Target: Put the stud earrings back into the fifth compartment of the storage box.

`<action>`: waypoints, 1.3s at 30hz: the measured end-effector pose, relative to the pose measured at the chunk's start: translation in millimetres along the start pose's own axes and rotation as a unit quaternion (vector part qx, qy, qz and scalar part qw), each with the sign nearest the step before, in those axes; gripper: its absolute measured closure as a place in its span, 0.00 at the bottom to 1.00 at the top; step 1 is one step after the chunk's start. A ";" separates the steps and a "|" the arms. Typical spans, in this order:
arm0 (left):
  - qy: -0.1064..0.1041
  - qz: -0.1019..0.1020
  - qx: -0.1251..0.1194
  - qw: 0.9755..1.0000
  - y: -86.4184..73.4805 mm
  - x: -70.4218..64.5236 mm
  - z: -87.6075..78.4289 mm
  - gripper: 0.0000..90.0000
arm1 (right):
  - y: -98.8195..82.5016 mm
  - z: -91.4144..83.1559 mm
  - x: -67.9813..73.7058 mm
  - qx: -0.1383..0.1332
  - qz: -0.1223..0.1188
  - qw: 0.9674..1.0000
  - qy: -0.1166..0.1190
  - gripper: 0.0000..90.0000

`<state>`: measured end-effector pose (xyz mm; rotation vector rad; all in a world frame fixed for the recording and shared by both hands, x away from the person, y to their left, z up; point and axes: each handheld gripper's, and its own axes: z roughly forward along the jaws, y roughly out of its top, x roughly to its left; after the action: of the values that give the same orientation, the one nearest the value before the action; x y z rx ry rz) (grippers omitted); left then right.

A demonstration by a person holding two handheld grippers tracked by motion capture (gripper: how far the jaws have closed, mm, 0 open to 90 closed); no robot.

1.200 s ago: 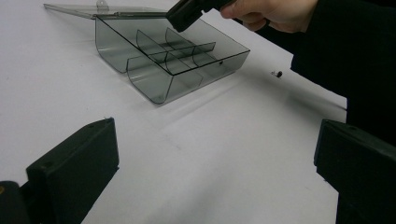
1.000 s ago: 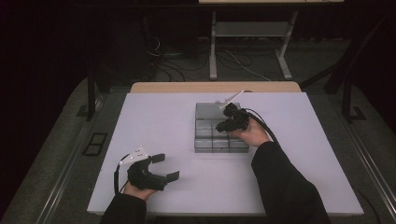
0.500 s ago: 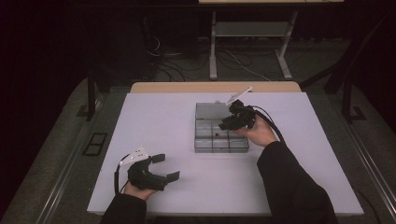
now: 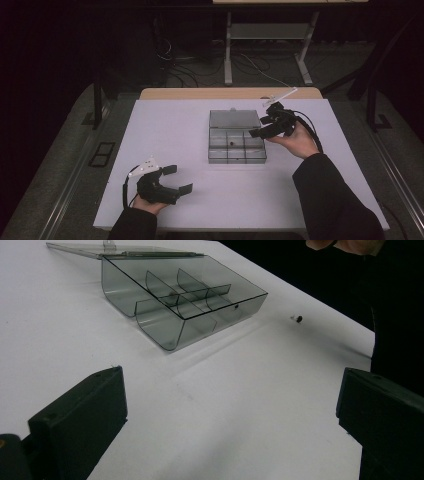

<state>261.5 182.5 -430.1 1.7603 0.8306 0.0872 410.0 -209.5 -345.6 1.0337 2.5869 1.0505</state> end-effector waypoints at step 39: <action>0.002 0.001 0.004 1.000 -0.5 -0.4 0.5 0.00 | -120.1 -52.7 -13.6 0.002 0.067 0.998 -0.014 0.00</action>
<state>261.2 181.9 -430.6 1.7691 0.8330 0.0896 334.9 -309.2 -388.0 1.2286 2.5280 1.0524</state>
